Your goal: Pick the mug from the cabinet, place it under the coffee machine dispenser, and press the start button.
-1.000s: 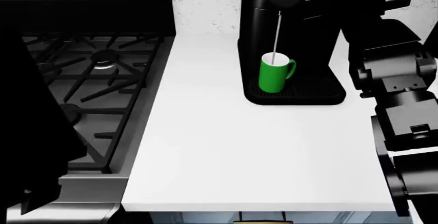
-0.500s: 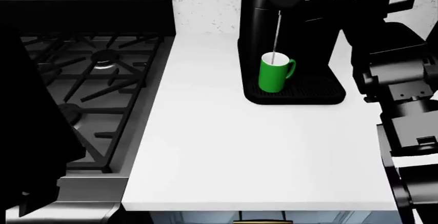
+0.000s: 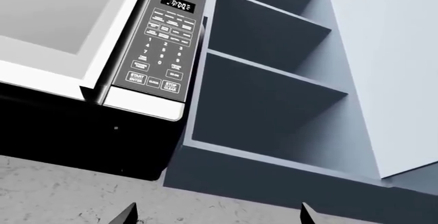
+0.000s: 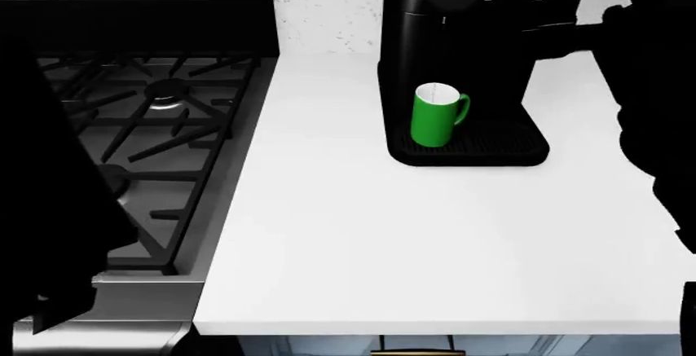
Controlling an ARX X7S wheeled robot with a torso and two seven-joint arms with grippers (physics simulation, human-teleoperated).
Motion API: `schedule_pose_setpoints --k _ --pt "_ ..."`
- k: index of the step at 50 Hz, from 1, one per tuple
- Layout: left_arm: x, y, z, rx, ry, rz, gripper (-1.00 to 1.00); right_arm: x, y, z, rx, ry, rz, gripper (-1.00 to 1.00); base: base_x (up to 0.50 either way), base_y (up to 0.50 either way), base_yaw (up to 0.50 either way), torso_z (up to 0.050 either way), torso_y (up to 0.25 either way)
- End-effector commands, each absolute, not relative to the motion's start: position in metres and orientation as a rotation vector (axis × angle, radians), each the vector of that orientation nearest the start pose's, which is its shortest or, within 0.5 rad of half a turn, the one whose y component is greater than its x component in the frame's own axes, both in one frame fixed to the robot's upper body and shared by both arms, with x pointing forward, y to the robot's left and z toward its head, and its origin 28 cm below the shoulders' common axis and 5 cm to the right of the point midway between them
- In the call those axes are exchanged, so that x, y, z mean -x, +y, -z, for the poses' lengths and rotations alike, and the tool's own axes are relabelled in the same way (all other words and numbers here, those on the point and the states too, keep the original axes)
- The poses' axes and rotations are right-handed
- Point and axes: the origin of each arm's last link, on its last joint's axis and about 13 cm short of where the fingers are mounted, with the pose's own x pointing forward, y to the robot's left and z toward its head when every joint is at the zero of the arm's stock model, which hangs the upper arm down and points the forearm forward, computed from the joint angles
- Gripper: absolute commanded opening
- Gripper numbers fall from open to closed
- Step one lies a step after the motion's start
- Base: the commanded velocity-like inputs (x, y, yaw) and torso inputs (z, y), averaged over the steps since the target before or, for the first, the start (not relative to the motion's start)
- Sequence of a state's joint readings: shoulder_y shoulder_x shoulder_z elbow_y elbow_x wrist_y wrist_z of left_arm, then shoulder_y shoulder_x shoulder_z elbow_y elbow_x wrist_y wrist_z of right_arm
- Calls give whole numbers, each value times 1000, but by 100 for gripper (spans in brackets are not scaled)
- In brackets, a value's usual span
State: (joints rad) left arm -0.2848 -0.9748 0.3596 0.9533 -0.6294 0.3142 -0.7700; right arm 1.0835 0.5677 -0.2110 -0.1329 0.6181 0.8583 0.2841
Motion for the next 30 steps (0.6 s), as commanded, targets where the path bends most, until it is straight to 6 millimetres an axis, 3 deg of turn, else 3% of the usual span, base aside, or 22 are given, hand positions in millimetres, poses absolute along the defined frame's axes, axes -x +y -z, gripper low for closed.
schedule_pose_setpoints --k 1,9,15,30 --pt "-145 238 -248 221 -936 213 100 -216 -172 -305 117 -409 51 100 0 0 0 0 0" --pt "-129 253 -259 212 -995 324 100 -164 -170 -304 44 -614 69 100 0 0 0 0 0" --pt "-114 263 -267 236 -1019 354 100 -139 -172 -303 -22 -756 68 100 0 0 0 0 0" --pt "-108 275 -286 369 -1121 286 100 -143 -157 -304 -62 -873 -22 100 0 0 0 0 0"
